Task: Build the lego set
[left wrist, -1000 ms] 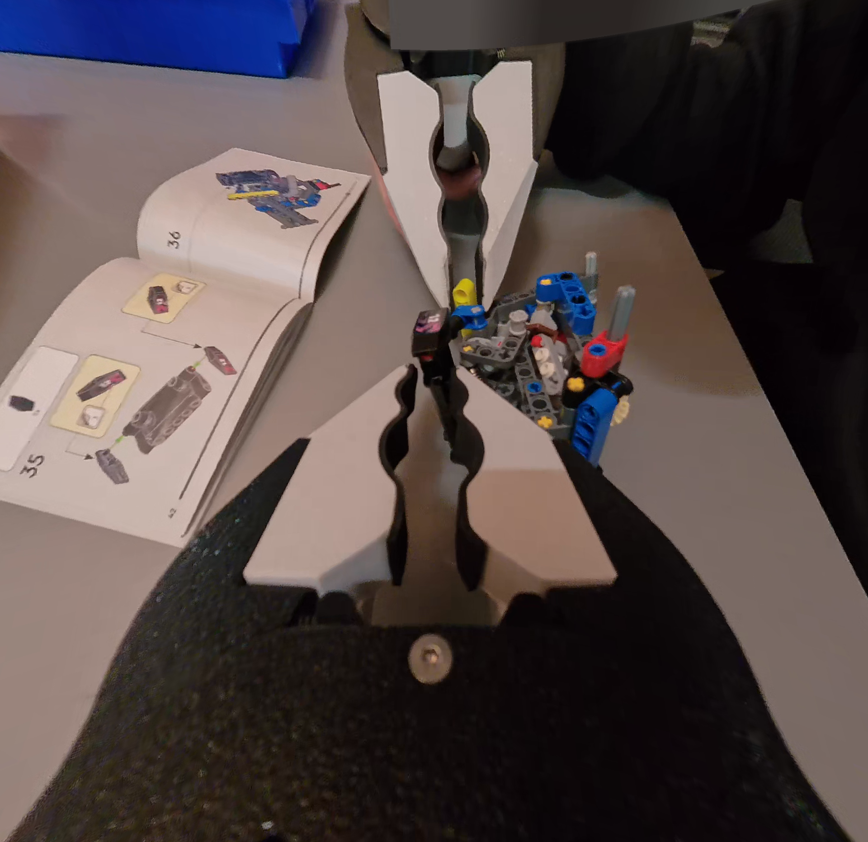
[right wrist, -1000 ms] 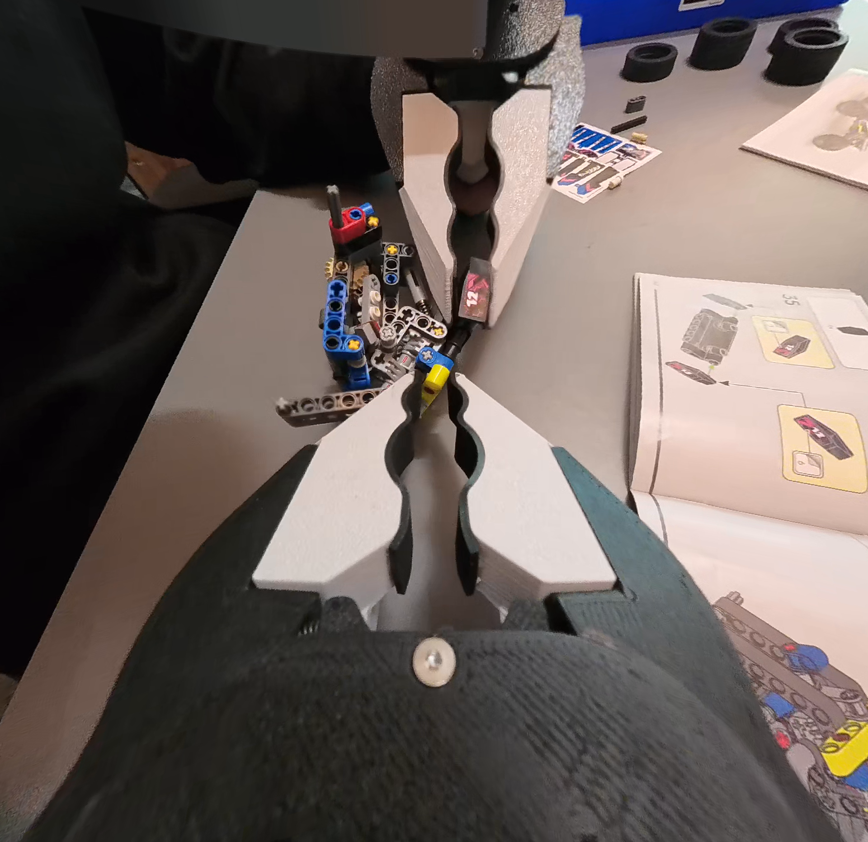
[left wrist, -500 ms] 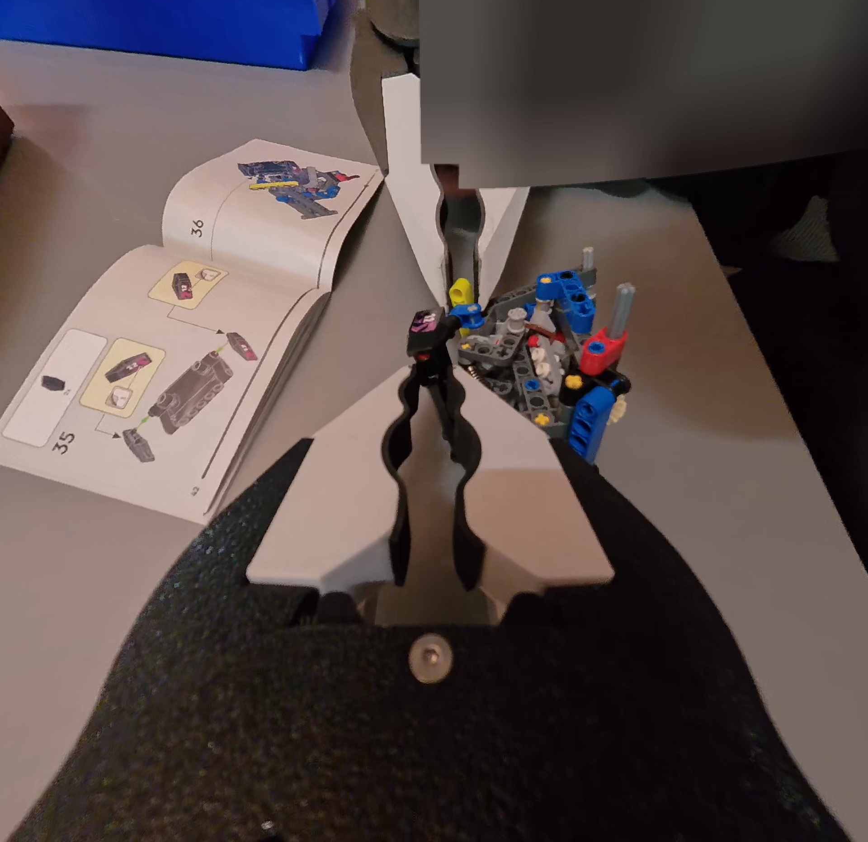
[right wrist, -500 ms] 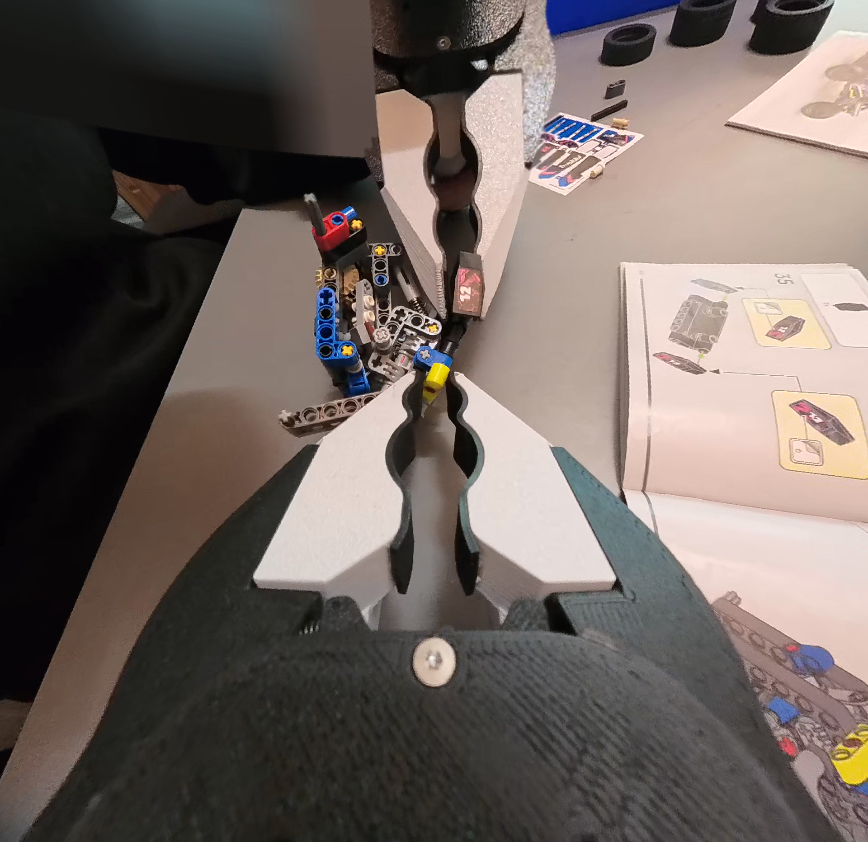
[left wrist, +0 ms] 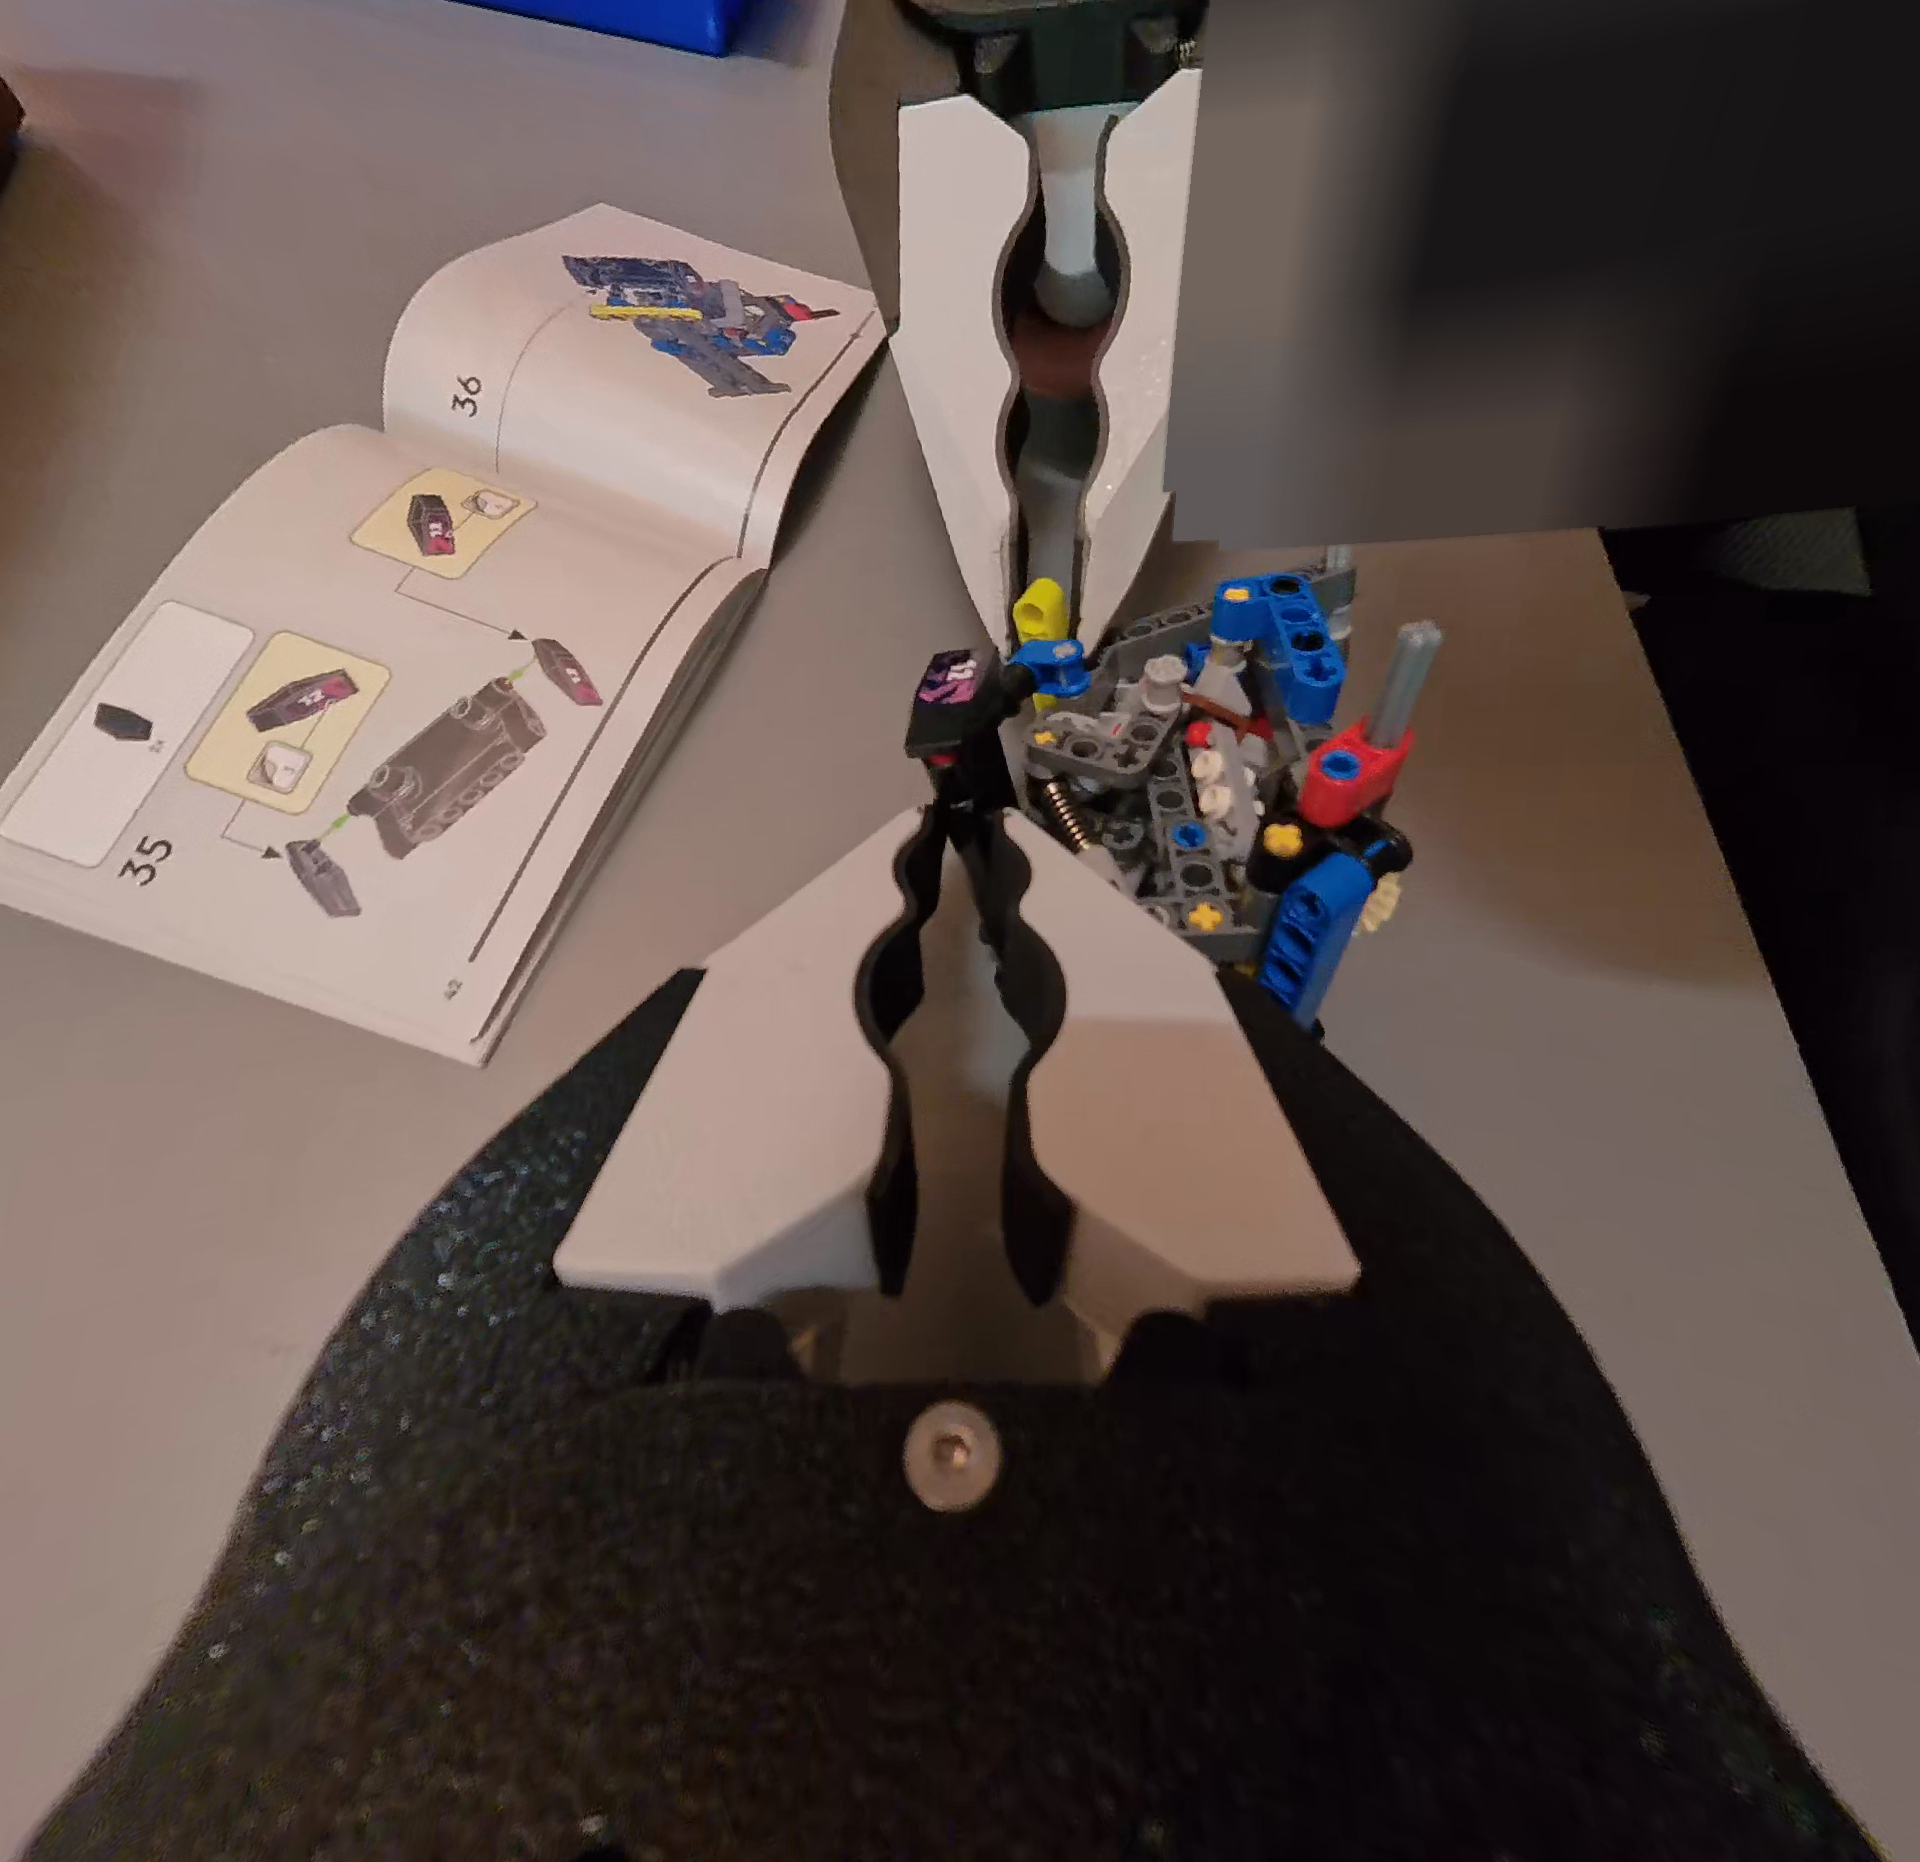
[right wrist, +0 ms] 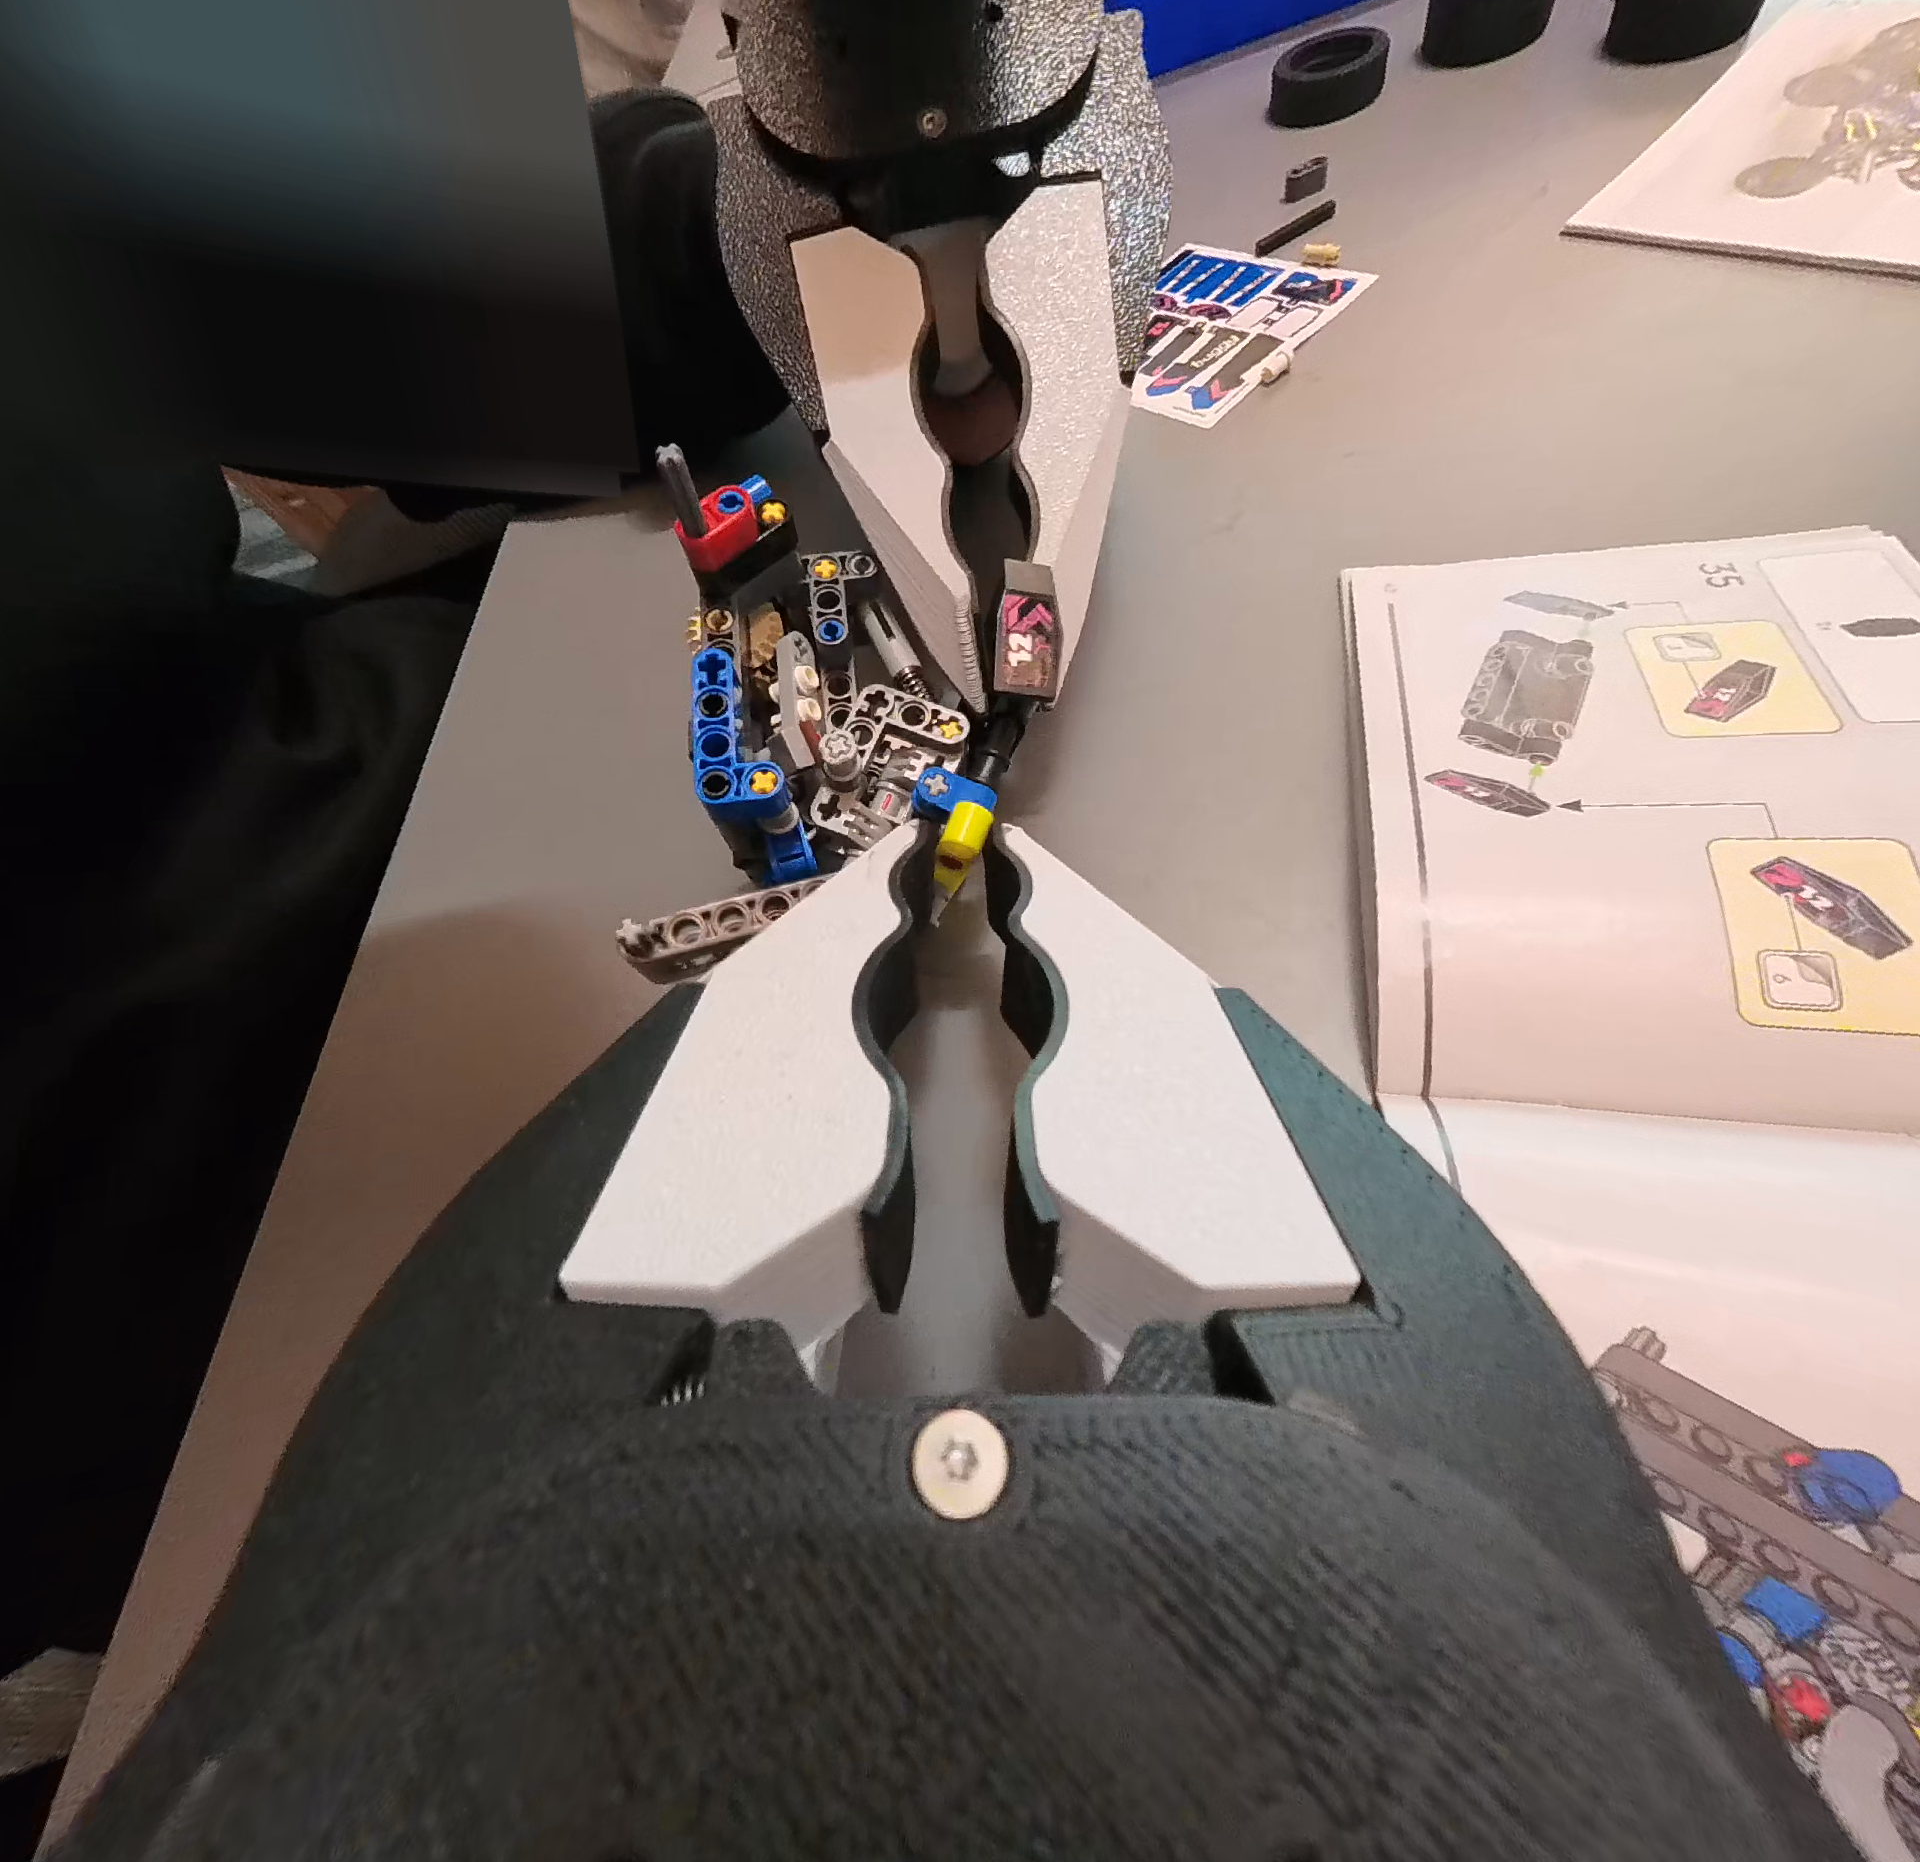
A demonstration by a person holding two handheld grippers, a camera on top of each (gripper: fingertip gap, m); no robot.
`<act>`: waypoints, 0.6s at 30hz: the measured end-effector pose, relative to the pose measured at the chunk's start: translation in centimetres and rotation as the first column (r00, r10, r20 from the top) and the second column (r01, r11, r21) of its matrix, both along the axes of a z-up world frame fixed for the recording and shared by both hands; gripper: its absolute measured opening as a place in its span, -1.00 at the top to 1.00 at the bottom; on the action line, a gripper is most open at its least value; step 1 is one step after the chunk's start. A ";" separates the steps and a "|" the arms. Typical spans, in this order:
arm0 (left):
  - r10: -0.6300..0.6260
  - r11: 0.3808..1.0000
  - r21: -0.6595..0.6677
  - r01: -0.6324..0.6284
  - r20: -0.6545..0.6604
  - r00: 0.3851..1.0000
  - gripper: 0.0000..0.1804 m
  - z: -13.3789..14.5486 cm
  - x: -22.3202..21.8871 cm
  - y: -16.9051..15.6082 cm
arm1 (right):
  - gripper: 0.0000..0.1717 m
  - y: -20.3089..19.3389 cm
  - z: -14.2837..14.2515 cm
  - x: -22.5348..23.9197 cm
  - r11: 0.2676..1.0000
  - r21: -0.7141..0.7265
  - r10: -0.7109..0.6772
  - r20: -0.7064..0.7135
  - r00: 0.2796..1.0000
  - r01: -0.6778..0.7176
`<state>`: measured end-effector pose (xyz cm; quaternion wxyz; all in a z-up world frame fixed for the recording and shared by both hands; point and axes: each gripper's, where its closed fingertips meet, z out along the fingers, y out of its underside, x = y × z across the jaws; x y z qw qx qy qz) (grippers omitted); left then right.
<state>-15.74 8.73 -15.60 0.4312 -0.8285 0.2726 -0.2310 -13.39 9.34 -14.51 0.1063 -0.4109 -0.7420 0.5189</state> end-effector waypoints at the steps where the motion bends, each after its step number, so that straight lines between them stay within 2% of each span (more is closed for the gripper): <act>1: 0.010 1.000 -0.004 -0.010 0.006 1.000 0.95 0.0 -0.1 0.0 | 0.92 0.0 0.0 -0.2 1.000 -0.005 -0.013 0.003 1.000 0.013; 9: 0.068 0.997 -0.026 -0.067 0.056 0.996 0.95 0.2 -0.9 -0.2 | 0.95 -0.1 0.0 -1.2 0.976 -0.156 -0.135 0.121 0.983 0.153; 18: 0.053 0.994 -0.106 -0.042 0.108 0.993 0.96 -0.2 -1.4 -0.7 | 0.94 -0.6 -0.1 -1.8 0.968 -0.170 -0.163 0.145 0.976 0.187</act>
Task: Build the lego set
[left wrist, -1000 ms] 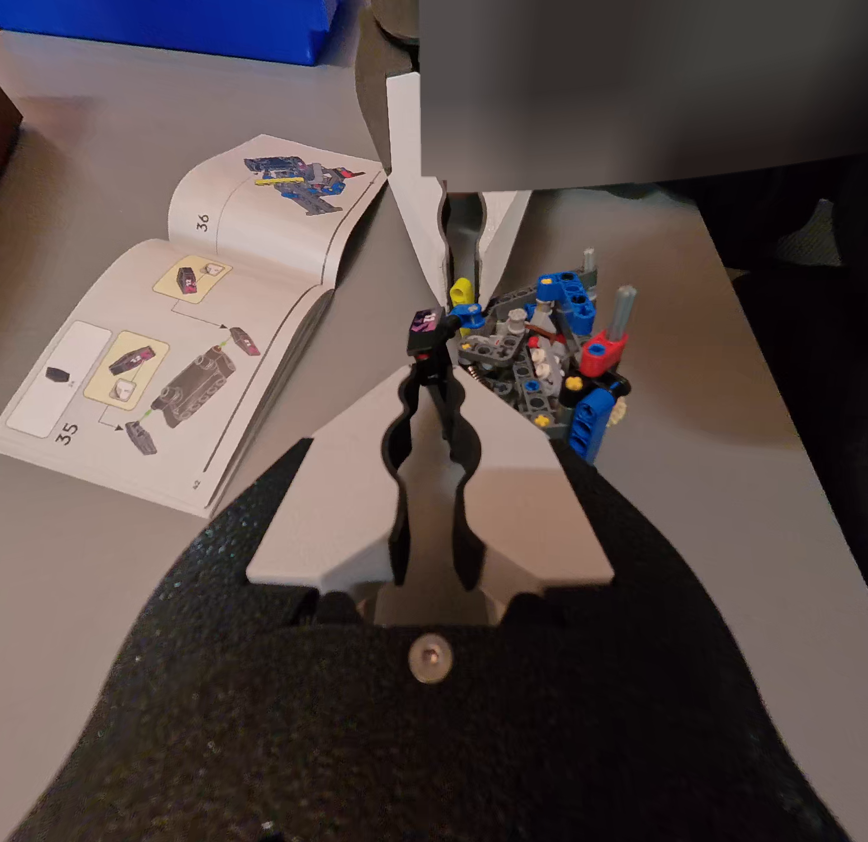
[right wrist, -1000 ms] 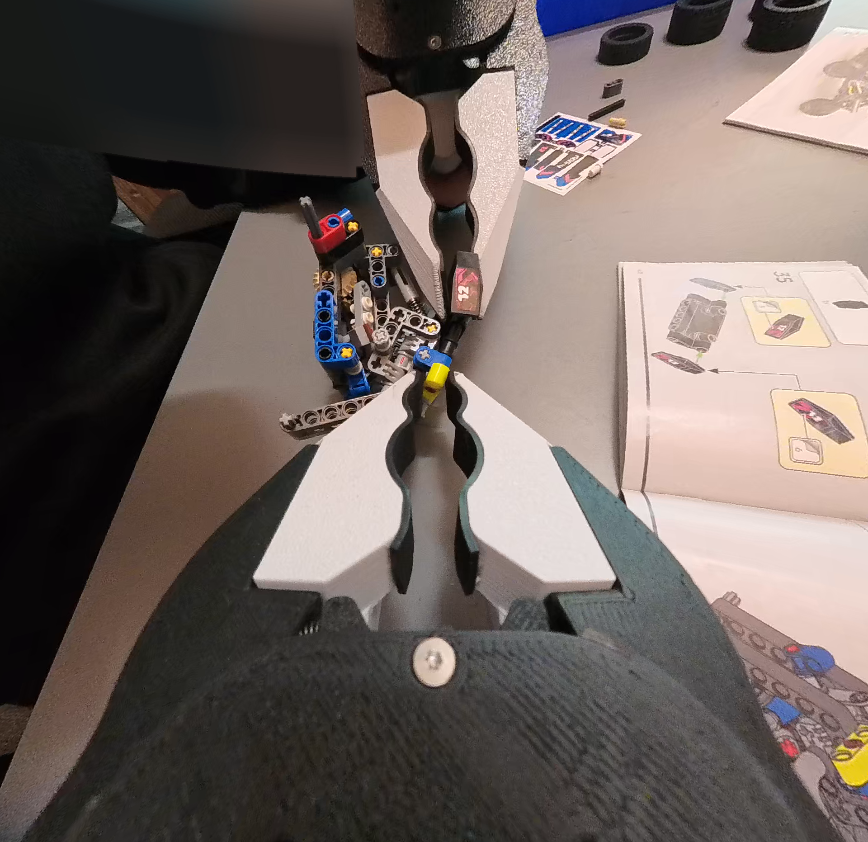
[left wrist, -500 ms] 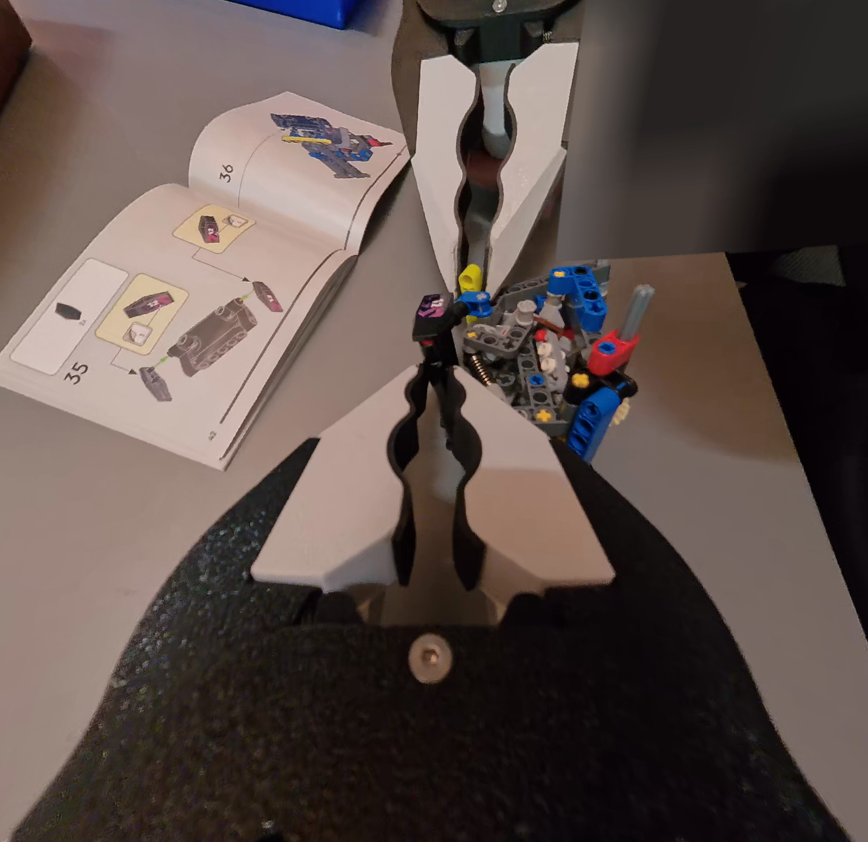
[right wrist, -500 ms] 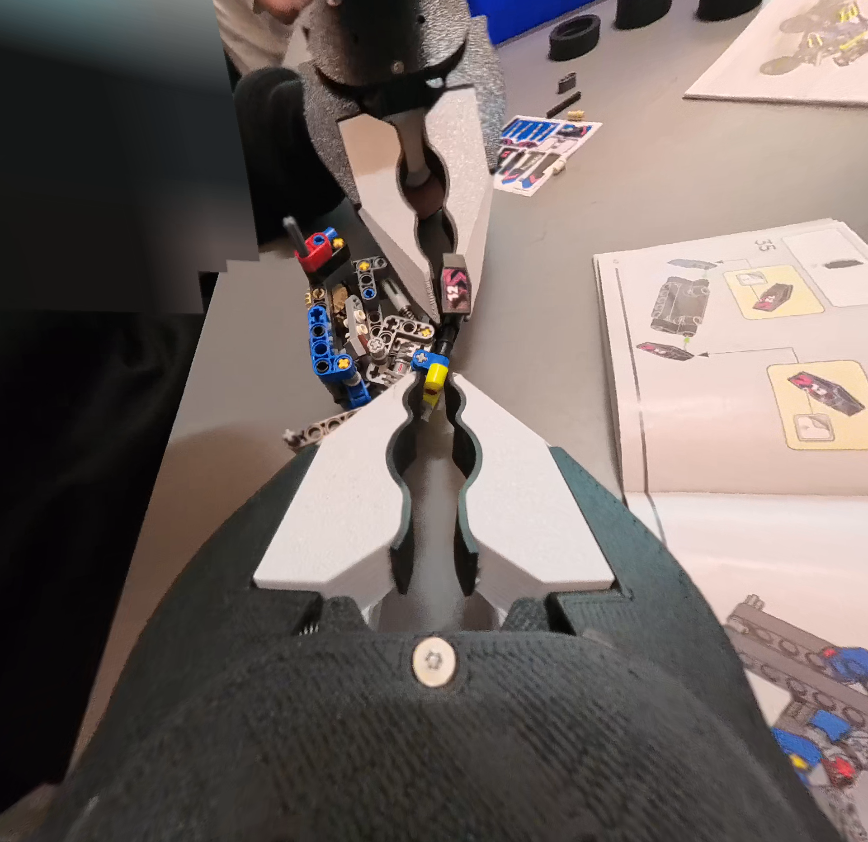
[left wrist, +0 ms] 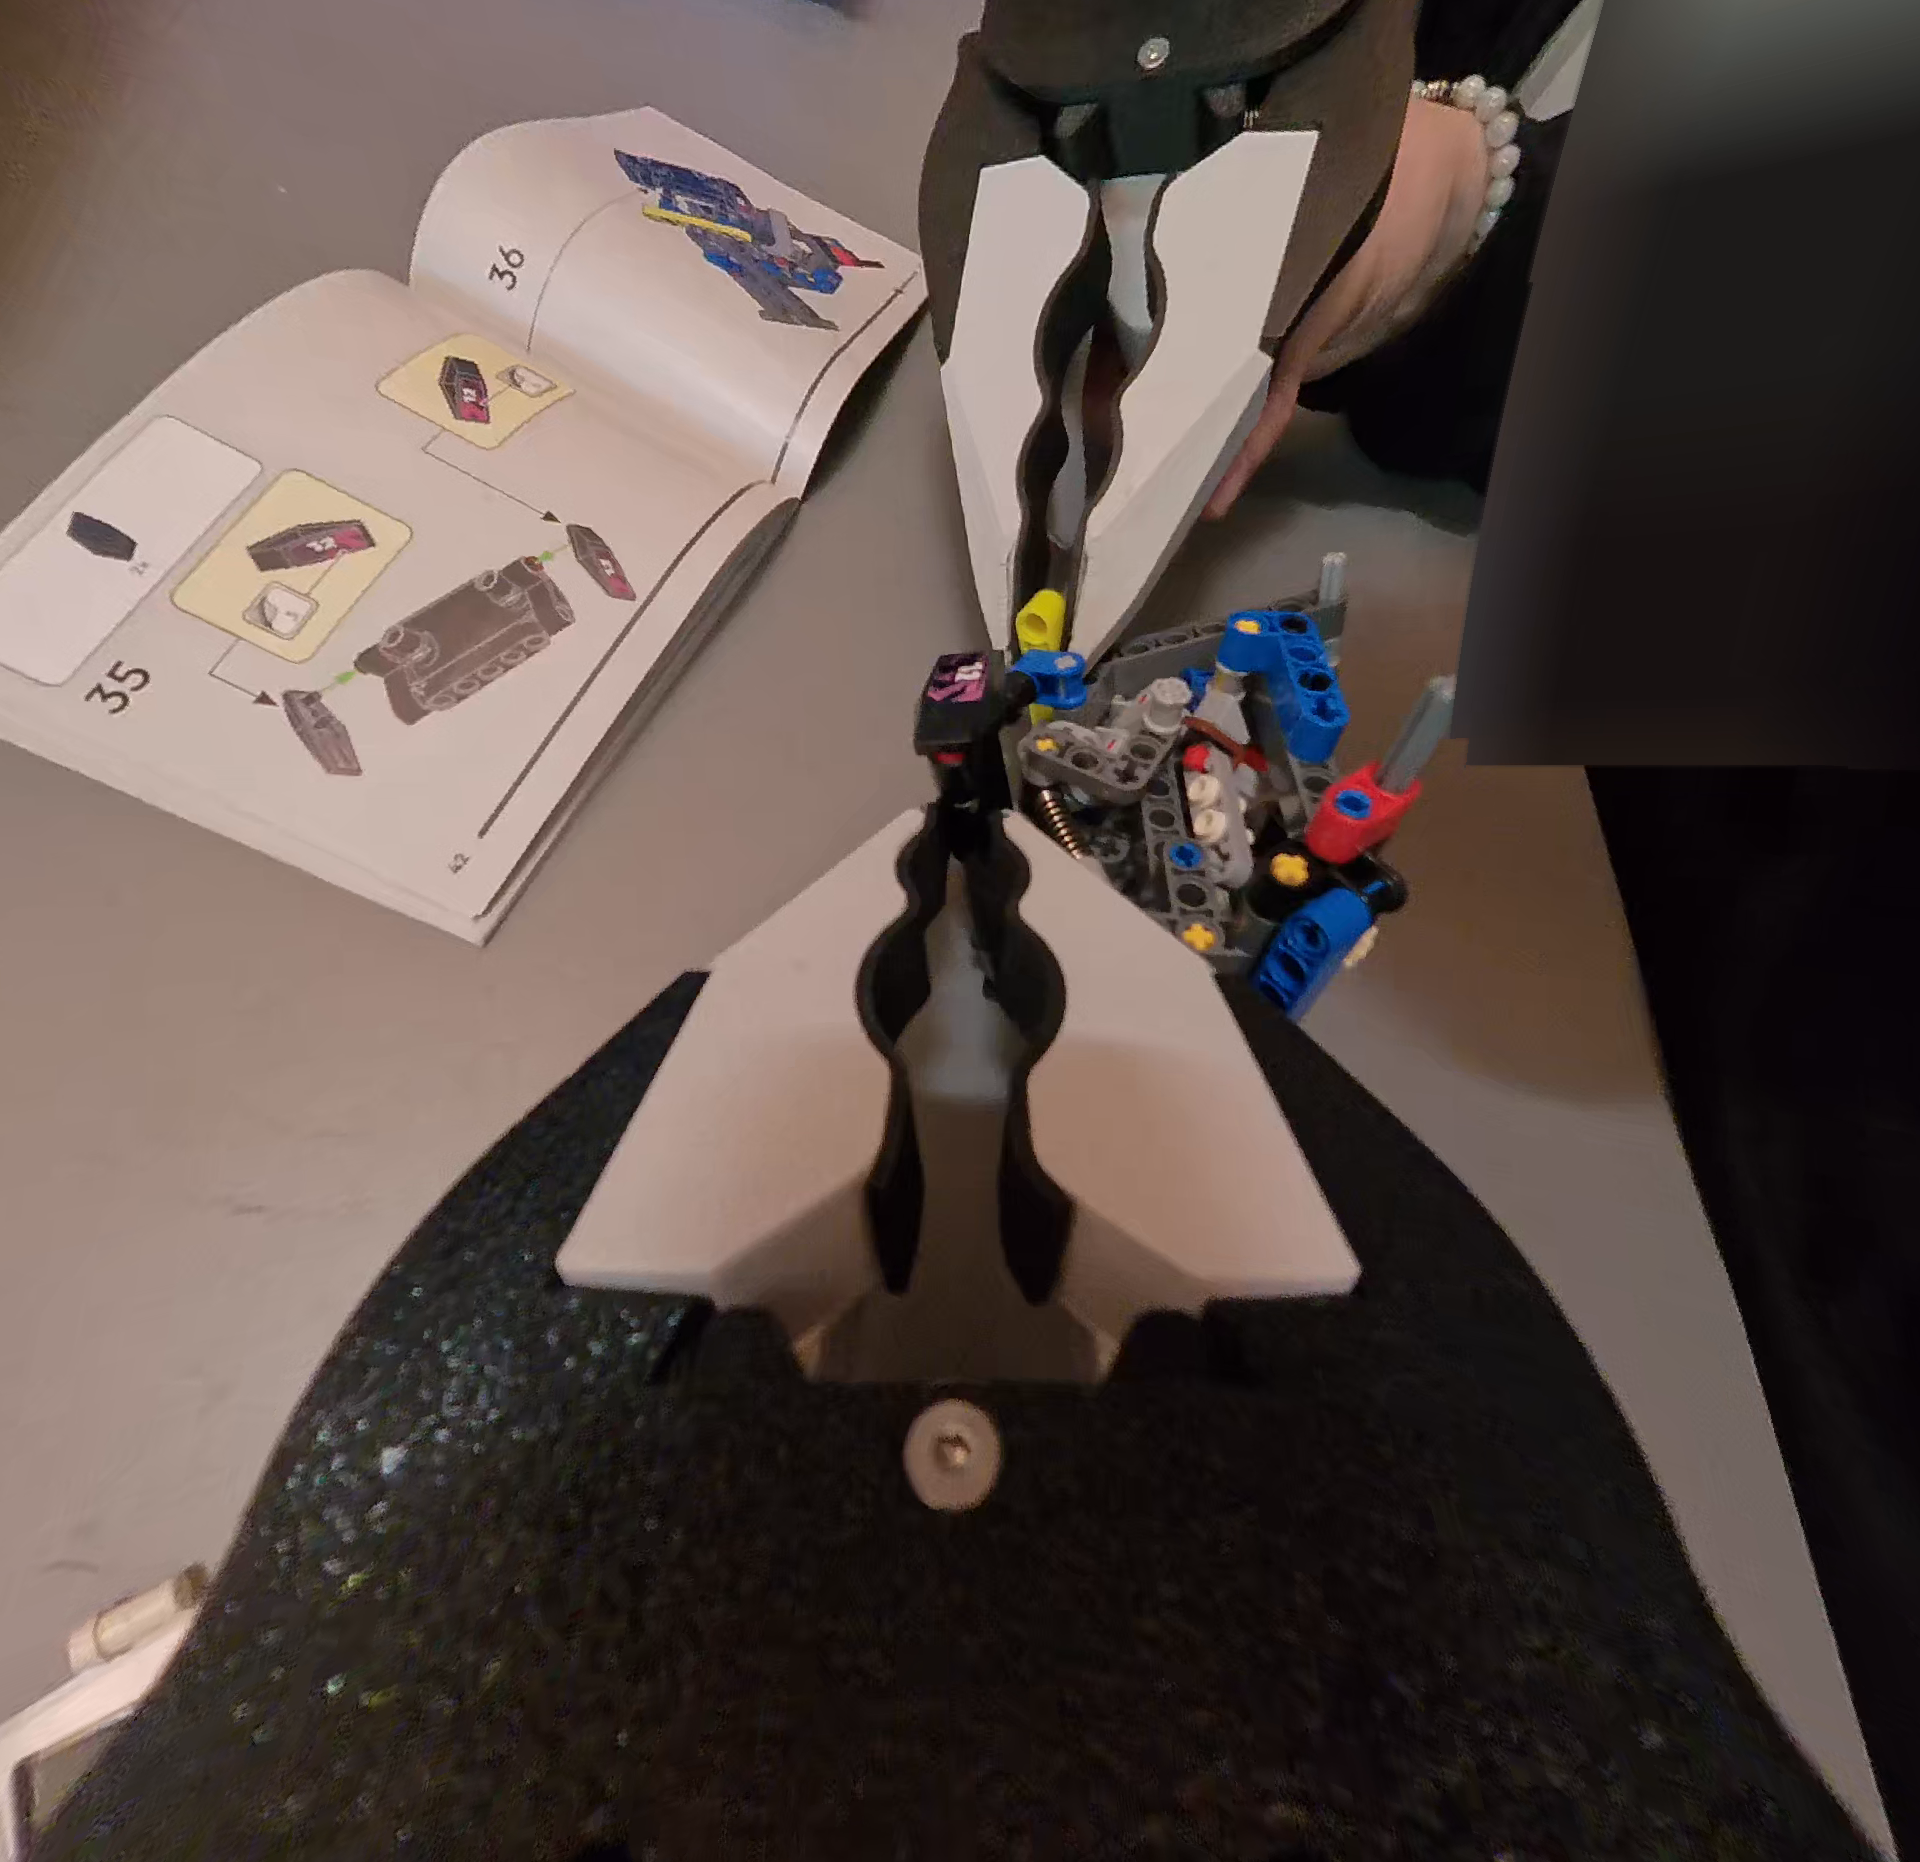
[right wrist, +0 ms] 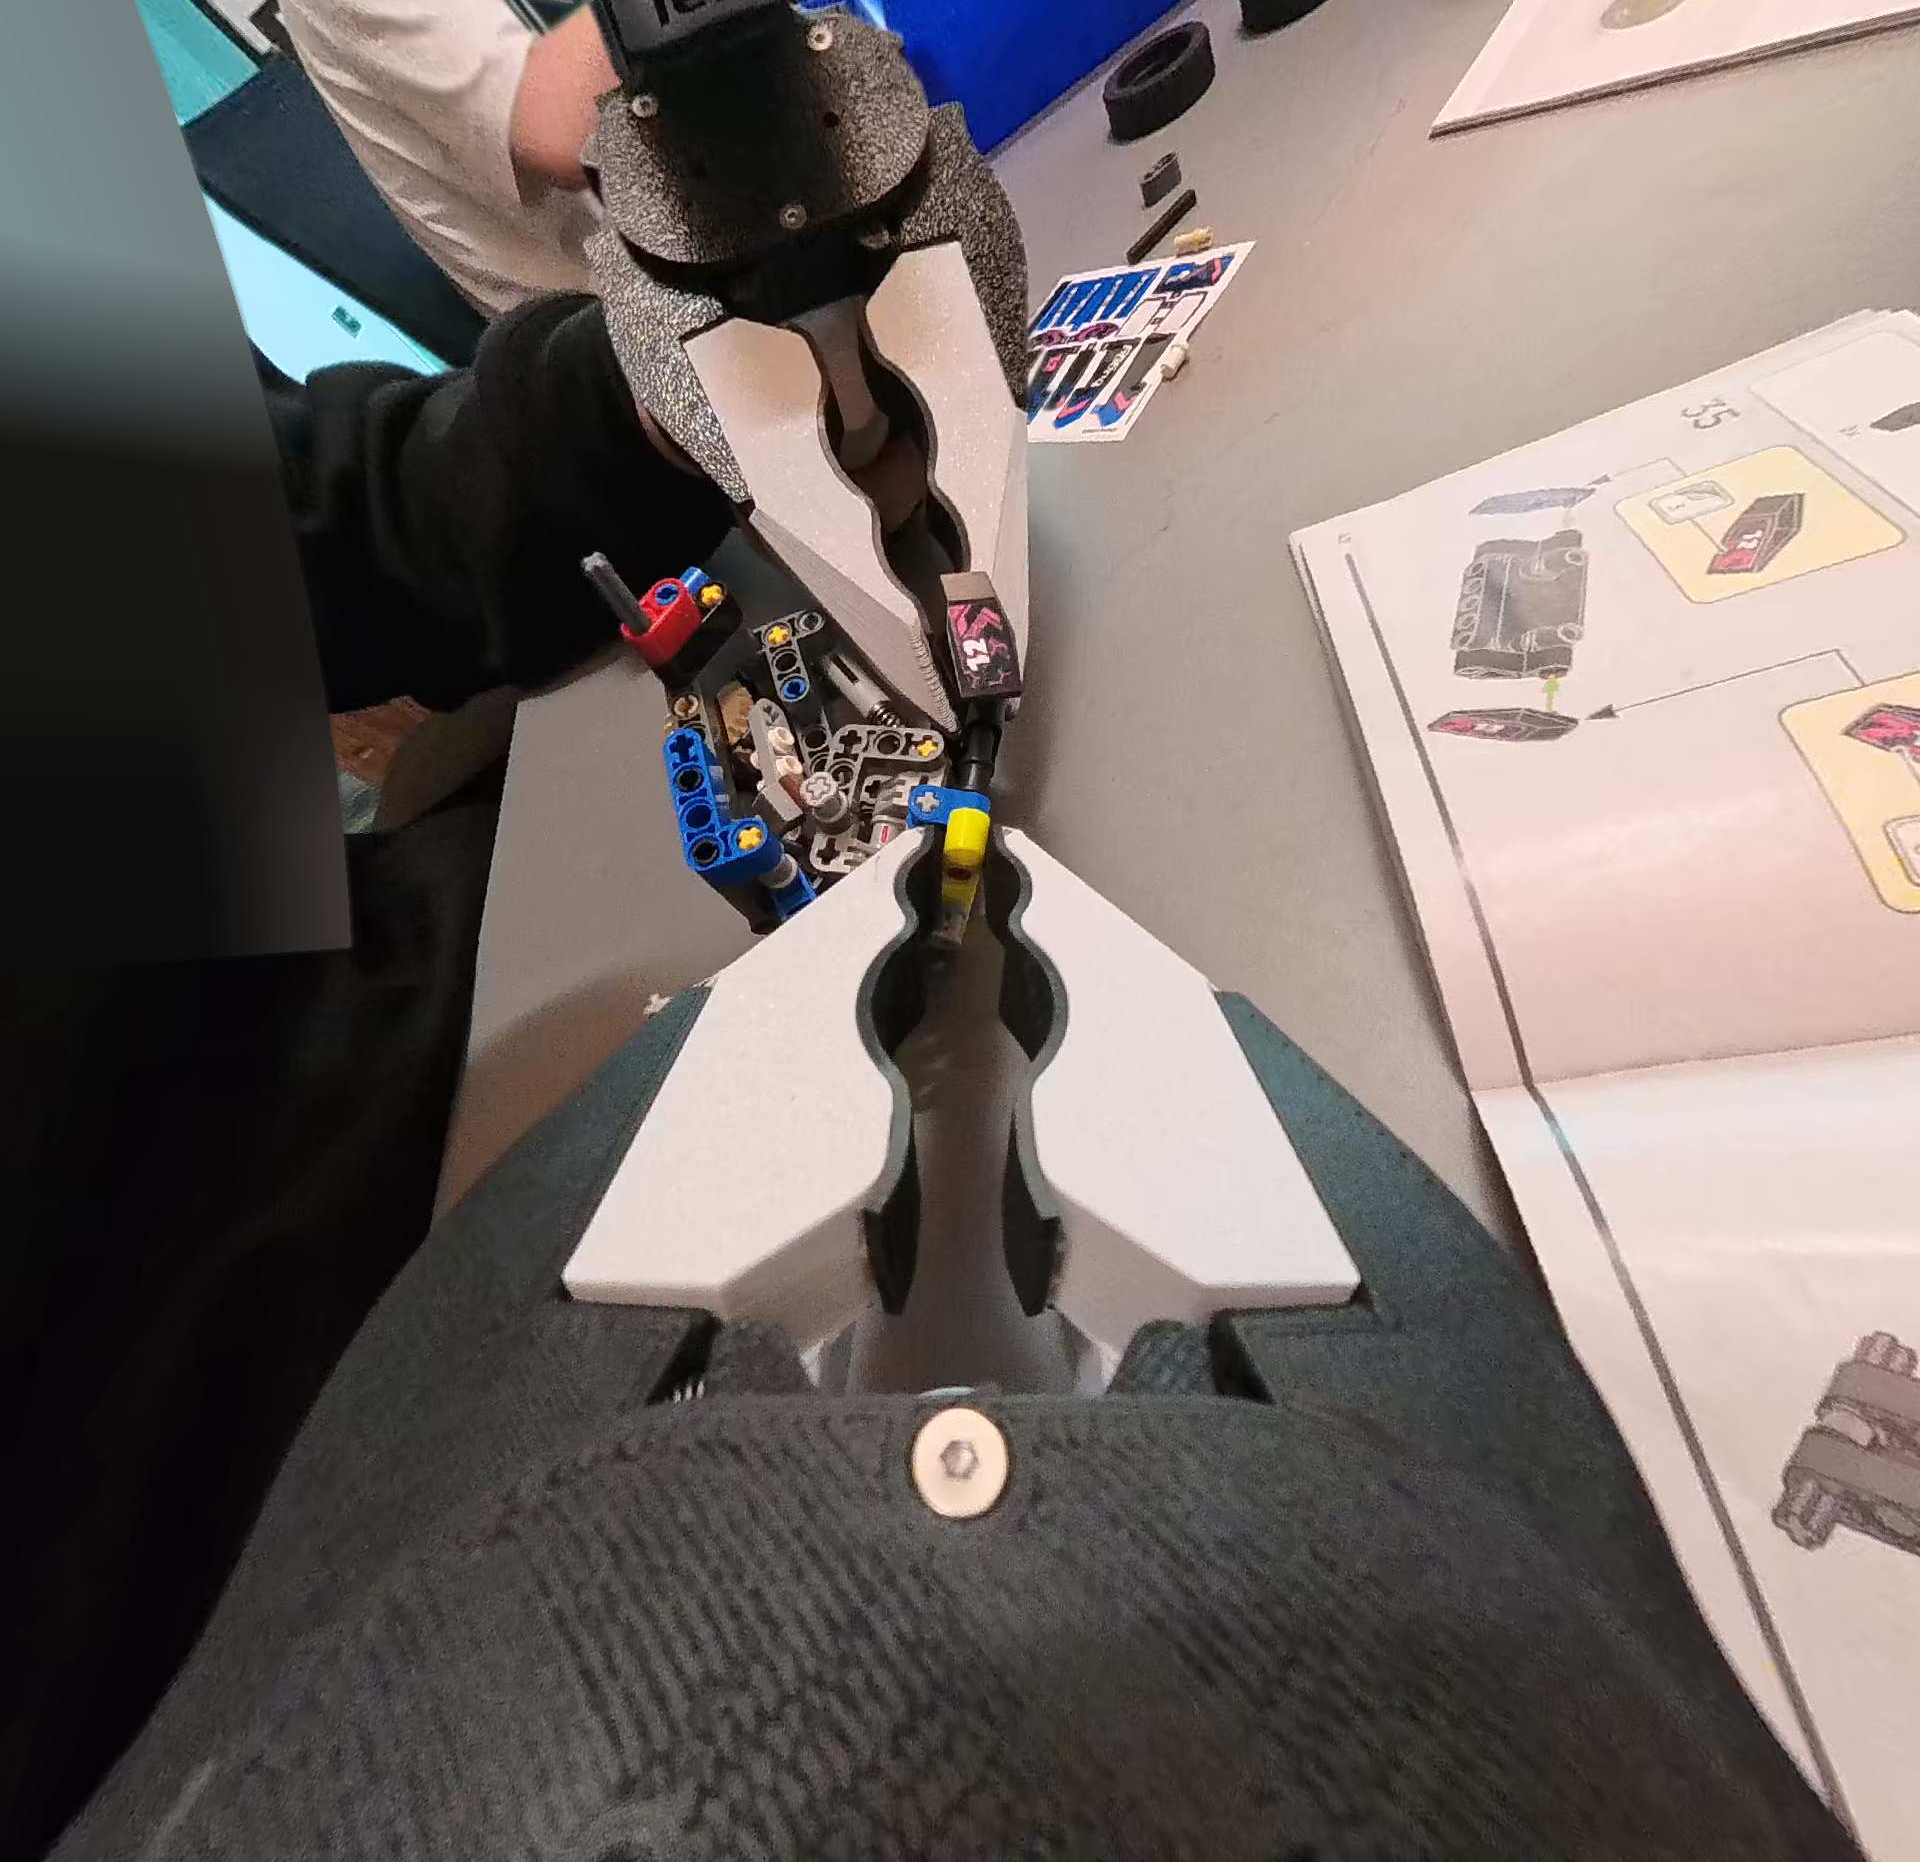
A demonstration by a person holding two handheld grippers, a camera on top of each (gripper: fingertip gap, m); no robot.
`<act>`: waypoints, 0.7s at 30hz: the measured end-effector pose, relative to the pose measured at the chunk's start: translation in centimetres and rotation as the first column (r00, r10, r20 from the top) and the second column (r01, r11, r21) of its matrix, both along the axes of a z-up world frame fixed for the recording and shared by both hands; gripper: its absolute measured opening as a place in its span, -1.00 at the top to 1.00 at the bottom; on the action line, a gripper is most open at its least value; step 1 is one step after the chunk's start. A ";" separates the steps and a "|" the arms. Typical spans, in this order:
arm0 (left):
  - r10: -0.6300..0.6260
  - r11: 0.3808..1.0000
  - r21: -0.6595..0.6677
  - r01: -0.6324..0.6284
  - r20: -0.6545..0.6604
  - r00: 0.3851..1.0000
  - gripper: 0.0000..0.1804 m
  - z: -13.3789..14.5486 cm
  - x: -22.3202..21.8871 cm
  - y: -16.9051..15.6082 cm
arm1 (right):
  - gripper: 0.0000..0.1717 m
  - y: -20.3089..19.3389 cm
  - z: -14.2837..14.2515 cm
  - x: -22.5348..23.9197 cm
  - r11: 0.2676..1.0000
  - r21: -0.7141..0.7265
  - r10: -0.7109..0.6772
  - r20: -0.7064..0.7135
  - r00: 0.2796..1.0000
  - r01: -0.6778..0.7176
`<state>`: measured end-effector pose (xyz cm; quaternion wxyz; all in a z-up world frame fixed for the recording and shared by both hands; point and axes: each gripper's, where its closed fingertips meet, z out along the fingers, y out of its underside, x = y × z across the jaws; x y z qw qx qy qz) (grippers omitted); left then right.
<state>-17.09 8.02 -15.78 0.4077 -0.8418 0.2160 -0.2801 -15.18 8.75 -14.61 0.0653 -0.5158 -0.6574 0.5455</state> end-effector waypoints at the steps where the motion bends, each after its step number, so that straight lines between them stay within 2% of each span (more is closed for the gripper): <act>1: -0.016 1.000 -0.003 0.016 0.003 1.000 0.96 0.0 0.0 -0.2 | 0.94 -0.1 0.0 0.0 1.000 -0.005 0.006 0.003 1.000 -0.006; 5: -0.048 0.998 -0.041 0.050 0.037 0.998 0.96 -0.2 0.1 -0.4 | 0.94 -0.4 -0.2 0.0 0.996 -0.079 0.044 0.054 0.998 -0.040; 13: -0.032 0.997 -0.062 0.036 0.062 0.998 0.97 -0.2 -0.7 -0.3 | 0.95 -0.3 -0.2 -0.9 0.999 -0.045 0.014 0.037 0.999 -0.012; 21: -0.104 0.993 -0.055 0.107 0.052 0.993 0.95 -0.1 -0.4 -1.3 | 0.96 -1.1 -0.1 -0.9 0.994 -0.063 0.088 0.042 0.995 -0.085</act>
